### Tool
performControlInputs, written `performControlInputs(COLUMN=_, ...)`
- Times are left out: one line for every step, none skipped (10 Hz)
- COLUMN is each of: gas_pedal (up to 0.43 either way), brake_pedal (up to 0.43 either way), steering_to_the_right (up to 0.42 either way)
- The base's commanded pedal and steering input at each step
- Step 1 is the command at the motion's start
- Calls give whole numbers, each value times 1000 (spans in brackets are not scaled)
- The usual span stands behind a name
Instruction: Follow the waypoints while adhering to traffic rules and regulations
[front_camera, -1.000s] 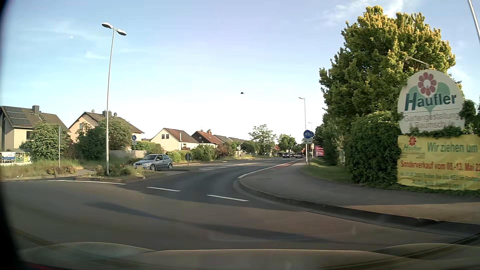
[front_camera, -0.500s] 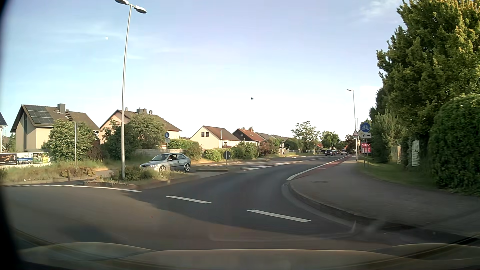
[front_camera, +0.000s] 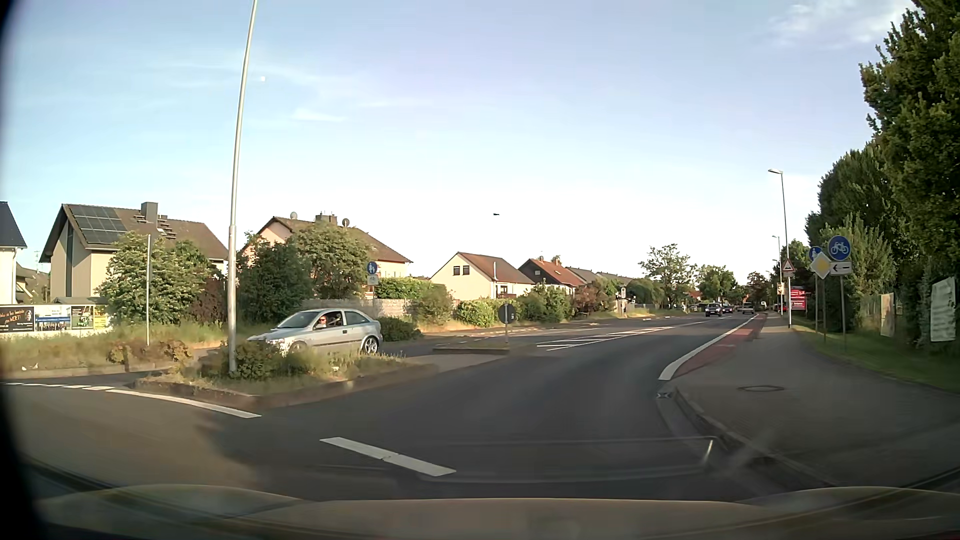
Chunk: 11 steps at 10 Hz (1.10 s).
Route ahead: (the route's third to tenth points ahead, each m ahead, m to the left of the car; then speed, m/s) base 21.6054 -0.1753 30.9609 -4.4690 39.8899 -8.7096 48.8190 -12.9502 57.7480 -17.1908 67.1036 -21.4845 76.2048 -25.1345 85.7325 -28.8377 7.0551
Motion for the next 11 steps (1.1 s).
performControlInputs(gas_pedal=130, brake_pedal=30, steering_to_the_right=2)
performControlInputs(gas_pedal=130, brake_pedal=30, steering_to_the_right=31)
performControlInputs(gas_pedal=130, brake_pedal=30, steering_to_the_right=64)
performControlInputs(gas_pedal=138, brake_pedal=30, steering_to_the_right=87)
performControlInputs(gas_pedal=138, brake_pedal=30, steering_to_the_right=99)
performControlInputs(gas_pedal=169, brake_pedal=30, steering_to_the_right=104)
performControlInputs(gas_pedal=177, brake_pedal=30, steering_to_the_right=110)
performControlInputs(gas_pedal=177, brake_pedal=30, steering_to_the_right=114)
performControlInputs(gas_pedal=177, brake_pedal=30, steering_to_the_right=116)
performControlInputs(gas_pedal=189, brake_pedal=30, steering_to_the_right=118)
performControlInputs(gas_pedal=189, brake_pedal=30, steering_to_the_right=124)
